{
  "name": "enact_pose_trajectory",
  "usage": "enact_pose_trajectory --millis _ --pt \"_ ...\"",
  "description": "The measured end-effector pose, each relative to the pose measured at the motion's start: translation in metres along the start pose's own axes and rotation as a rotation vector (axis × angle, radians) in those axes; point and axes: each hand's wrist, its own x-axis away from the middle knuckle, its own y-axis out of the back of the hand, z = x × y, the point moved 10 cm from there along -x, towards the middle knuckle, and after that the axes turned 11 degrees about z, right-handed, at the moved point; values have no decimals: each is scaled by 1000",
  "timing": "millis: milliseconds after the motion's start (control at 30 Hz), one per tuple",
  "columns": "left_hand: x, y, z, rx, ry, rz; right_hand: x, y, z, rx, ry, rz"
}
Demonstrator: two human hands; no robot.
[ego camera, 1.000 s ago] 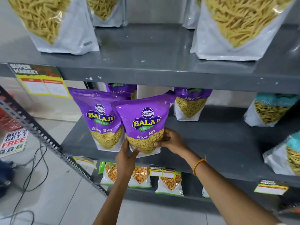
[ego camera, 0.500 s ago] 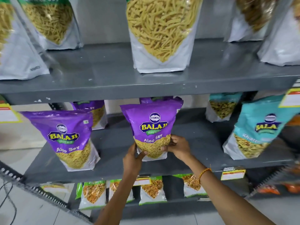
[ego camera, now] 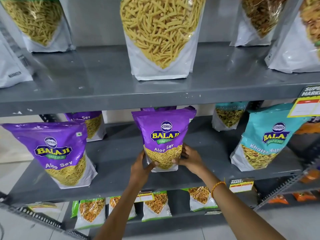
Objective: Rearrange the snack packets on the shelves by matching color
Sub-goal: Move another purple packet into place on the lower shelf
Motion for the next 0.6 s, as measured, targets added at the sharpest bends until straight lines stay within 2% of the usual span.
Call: enact_pose_trajectory --millis 167,600 --pt "-1 -6 -4 5 13 94 11 -2 -10 91 -103 -6" --pt "20 -13 9 38 89 80 35 -1 -16 213 -133 -104"
